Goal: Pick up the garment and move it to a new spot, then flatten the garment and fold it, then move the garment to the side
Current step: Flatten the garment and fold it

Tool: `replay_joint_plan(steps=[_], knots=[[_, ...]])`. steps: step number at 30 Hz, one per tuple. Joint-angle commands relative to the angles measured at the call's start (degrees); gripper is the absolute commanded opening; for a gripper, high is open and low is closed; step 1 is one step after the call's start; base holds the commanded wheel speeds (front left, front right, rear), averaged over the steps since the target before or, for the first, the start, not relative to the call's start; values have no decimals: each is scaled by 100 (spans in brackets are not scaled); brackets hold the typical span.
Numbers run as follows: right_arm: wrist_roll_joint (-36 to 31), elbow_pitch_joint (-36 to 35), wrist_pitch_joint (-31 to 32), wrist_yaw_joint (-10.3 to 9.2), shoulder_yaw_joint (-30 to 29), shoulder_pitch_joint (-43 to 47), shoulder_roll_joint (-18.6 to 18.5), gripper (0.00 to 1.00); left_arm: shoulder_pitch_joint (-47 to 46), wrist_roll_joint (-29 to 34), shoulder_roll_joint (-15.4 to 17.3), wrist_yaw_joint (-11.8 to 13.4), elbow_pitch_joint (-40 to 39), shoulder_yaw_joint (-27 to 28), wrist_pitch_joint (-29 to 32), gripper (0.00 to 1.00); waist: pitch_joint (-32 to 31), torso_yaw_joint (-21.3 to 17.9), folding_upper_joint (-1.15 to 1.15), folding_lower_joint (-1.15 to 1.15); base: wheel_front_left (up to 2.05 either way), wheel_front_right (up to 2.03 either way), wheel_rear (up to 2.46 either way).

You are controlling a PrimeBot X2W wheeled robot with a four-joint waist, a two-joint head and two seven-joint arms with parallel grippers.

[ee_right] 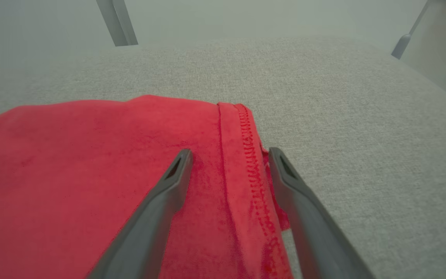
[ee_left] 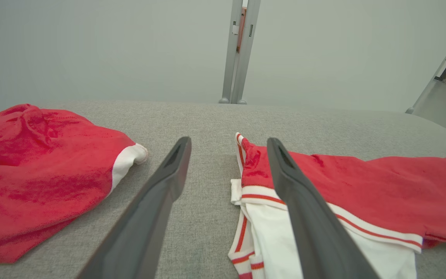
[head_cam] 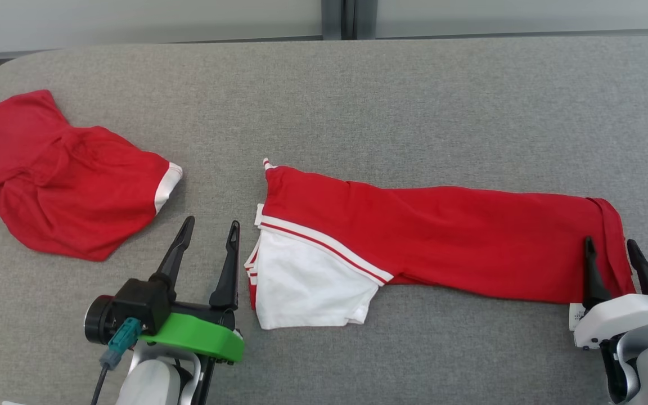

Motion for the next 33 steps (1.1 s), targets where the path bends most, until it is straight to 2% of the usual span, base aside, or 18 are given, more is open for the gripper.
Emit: replay_joint_plan(steps=[1, 9, 17, 18, 19, 26, 30, 33], knots=[[-45, 79, -16, -10, -108, -101, -42, 100, -127, 29, 5, -14, 16, 23, -16, 100, 78, 75, 0, 0, 0, 0, 0], [-134, 584, -15, -10, -574, -348, 58, 100, -211, 46, 4, -39, 55, 99, -16, 100, 174, 175, 0, 0, 0, 0, 0], [142, 1132, 1, -6, -325, -497, 171, 100, -242, 43, 4, -39, 78, 104, -16, 100, 195, 192, 0, 0, 0, 0, 0], [178, 1165, 1, -6, -294, -512, 158, 39, -242, 43, 4, -40, 87, 108, -16, 100, 193, 186, 0, 0, 0, 0, 0], [204, 1186, 4, -6, -280, -525, 145, 0, -241, 43, 4, -41, 96, 110, -16, 100, 191, 181, 0, 0, 0, 0, 0], [314, 1243, -1, -18, -648, -535, -229, 0, -242, 22, 3, -44, 136, 109, -16, 100, 163, 136, 0, 0, 0, 0, 0], [15, 1282, -8, -16, -1324, -577, -550, 0, -252, 4, 3, -44, 142, 95, -16, 100, 149, 116, 0, 0, 0, 0, 0], [-344, 1254, -8, -12, -1889, -653, -589, 0, -261, -11, 4, -44, 152, 81, -16, 100, 130, 116, 0, 0, 0, 0, 0]])
